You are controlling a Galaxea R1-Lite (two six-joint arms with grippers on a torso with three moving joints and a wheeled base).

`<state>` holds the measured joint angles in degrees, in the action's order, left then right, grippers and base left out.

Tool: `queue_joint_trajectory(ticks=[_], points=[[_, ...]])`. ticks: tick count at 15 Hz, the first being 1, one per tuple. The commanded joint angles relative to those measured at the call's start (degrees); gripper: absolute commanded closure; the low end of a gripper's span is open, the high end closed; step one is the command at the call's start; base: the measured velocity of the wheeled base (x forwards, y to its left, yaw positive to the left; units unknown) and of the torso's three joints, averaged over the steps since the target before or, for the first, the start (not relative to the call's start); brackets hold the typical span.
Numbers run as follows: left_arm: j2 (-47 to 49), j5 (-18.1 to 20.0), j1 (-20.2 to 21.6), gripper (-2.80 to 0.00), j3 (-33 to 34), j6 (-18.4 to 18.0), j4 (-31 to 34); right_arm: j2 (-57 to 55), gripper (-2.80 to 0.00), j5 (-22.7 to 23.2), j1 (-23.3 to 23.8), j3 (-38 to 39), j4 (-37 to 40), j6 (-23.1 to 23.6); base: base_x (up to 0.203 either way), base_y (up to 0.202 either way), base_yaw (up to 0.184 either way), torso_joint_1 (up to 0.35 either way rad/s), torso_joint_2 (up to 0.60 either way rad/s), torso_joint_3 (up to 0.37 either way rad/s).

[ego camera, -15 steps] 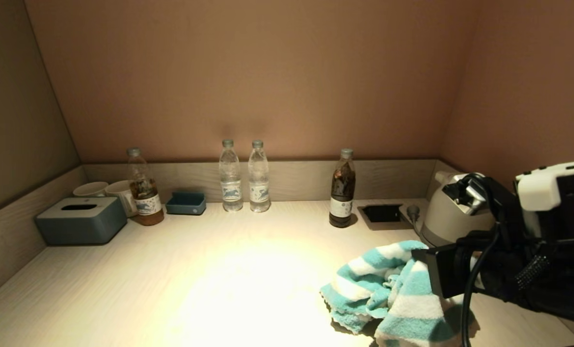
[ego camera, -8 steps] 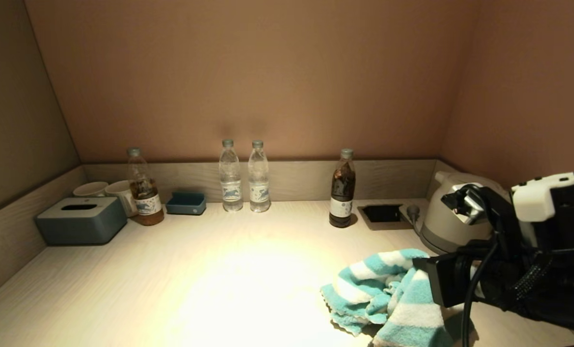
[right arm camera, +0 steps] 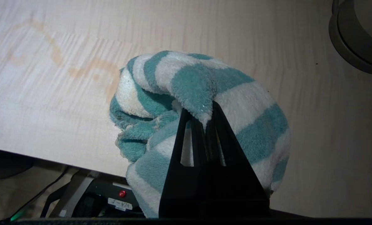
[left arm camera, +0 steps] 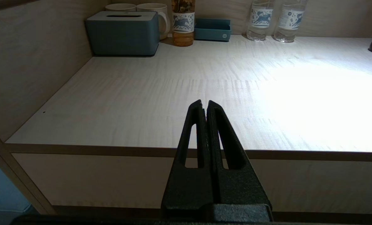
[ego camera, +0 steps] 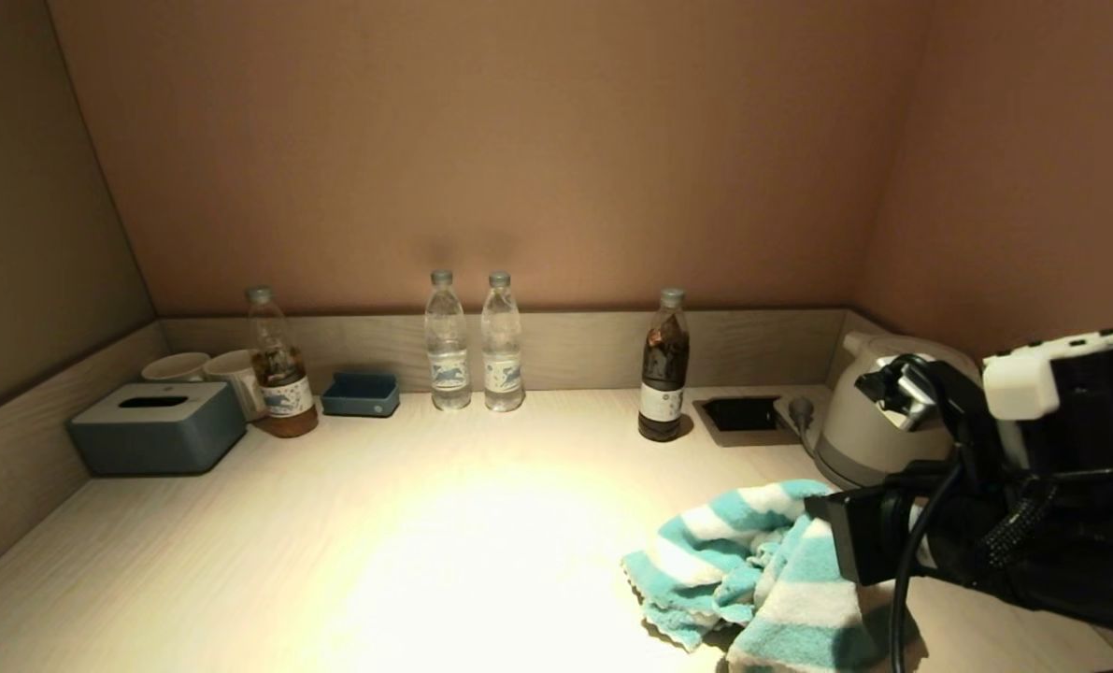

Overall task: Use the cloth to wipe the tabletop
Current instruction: Sweep the stains on the table

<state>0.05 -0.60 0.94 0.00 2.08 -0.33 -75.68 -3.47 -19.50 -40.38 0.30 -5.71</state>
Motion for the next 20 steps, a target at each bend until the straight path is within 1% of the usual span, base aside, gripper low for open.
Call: queue_joint_trajectory(ticks=[1,4,11,14,17,20], points=[[0.0,0.0,0.0,0.00,0.0,0.0,0.0,-1.7,0.00,2.3,1.3,-0.2,-1.3,0.0,0.000,0.000,0.000,0.000,0.00,0.000],[0.0,0.0,0.0,0.00,0.0,0.0,0.0,-5.3,0.00,2.9,3.1,-0.3,-4.2,0.1,0.000,0.000,0.000,0.000,0.00,0.000],[0.0,0.0,0.0,0.00,0.0,0.0,0.0,-11.4,0.00,5.4,4.5,-2.8,-7.5,0.3,0.000,0.000,0.000,0.000,0.00,0.000],[0.0,0.0,0.0,0.00,0.0,0.0,0.0,-13.6,0.00,5.5,4.5,-4.4,-7.7,0.3,0.000,0.000,0.000,0.000,0.00,0.000],[0.0,0.0,0.0,0.00,0.0,0.0,0.0,-13.6,0.00,5.5,4.5,-4.4,-7.7,0.3,0.000,0.000,0.000,0.000,0.00,0.000],[0.0,0.0,0.0,0.00,0.0,0.0,0.0,-17.3,0.00,8.0,4.9,-7.4,-7.7,-0.2,0.000,0.000,0.000,0.000,0.00,0.000]])
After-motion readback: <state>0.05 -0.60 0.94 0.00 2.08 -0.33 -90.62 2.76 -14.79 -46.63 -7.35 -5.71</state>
